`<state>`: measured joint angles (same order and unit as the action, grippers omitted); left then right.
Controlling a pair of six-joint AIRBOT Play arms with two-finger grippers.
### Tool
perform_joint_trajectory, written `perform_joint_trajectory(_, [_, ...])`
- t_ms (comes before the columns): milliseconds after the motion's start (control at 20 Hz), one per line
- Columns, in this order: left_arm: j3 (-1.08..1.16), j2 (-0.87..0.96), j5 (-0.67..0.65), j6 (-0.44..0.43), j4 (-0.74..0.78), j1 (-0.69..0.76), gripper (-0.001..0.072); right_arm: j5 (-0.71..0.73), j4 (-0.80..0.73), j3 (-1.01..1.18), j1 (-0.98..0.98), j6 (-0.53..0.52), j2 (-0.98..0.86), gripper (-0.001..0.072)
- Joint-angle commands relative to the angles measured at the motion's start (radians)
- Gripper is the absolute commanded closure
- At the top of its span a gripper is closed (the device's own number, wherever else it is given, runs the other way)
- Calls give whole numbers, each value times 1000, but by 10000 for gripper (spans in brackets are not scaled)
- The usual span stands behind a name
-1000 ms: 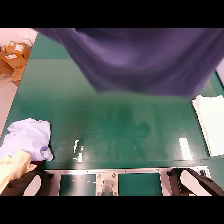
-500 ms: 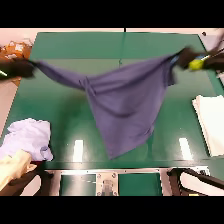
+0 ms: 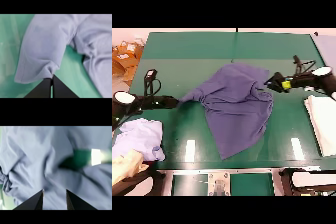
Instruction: Fold the shirts.
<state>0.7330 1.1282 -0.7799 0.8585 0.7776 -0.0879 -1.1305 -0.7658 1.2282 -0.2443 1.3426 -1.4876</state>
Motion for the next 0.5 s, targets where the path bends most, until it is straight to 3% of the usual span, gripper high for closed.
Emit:
perform_joint_trajectory(0, [-9, 12, -22, -3, 55, 5, 687, -174, -153, -22, -106, 134, 132, 378])
perform_joint_trajectory(100, [-9, 12, -22, -3, 61, 5, 686, -190, -203, -151, -101, 201, 277, 375])
perform_joint_trajectory(250, [-9, 12, -19, -4, 61, 5, 686, -190, -208, -465, -19, 307, 525, 212])
perform_joint_trajectory(450, [-9, 12, -23, -3, 61, 5, 687, -100, -161, -853, 216, 439, 745, 207])
